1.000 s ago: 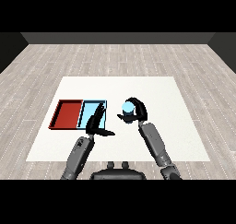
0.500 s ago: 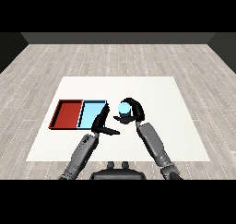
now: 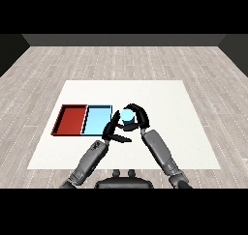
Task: Pick the blue can and put it in the blue box
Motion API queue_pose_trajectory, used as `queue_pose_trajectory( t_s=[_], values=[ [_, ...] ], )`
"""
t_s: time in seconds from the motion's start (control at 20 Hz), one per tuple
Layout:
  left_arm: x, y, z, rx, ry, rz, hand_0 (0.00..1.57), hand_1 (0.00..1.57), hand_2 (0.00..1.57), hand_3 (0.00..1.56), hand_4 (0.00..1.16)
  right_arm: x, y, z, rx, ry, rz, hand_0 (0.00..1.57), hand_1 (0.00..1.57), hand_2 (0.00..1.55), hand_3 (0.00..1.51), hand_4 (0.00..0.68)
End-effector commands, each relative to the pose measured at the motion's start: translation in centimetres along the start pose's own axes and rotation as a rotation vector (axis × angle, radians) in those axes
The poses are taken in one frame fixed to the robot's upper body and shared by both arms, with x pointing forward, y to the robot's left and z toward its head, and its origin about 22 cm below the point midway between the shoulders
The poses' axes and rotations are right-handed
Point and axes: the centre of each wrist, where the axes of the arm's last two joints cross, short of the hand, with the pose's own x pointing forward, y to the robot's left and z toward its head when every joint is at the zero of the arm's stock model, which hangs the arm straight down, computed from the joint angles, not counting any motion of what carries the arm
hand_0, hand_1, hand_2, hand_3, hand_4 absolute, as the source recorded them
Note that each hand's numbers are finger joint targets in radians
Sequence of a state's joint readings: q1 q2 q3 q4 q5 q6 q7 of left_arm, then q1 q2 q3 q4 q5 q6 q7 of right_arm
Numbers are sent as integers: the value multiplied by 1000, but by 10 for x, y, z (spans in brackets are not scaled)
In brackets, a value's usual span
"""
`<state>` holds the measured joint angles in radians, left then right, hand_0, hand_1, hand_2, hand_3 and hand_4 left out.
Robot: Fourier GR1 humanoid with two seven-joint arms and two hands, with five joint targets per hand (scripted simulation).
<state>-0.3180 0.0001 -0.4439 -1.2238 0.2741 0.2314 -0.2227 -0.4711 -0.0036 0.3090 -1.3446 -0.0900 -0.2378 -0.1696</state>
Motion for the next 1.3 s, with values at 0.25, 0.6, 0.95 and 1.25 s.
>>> queue_pose_trajectory(
  t_s=[0.25,0.6,0.95,1.25],
  values=[
    [12,-3,-13,-12,-21,11,0,0,0,0,0,-2,12,-3,35,9,4,1429,1429,1457,1421,622],
    [0,2,-30,-28,-17,-19,0,0,0,0,0,-9,36,2,47,-12,-39,1476,1476,1466,1416,594],
    [-3,-18,-11,-57,-44,30,0,0,0,0,0,7,43,3,58,3,-19,1446,1446,1441,1397,562],
    [-13,5,-22,-17,12,-63,0,0,0,0,108,-9,54,22,98,-24,-58,1485,1485,1468,1407,536]
  ],
)
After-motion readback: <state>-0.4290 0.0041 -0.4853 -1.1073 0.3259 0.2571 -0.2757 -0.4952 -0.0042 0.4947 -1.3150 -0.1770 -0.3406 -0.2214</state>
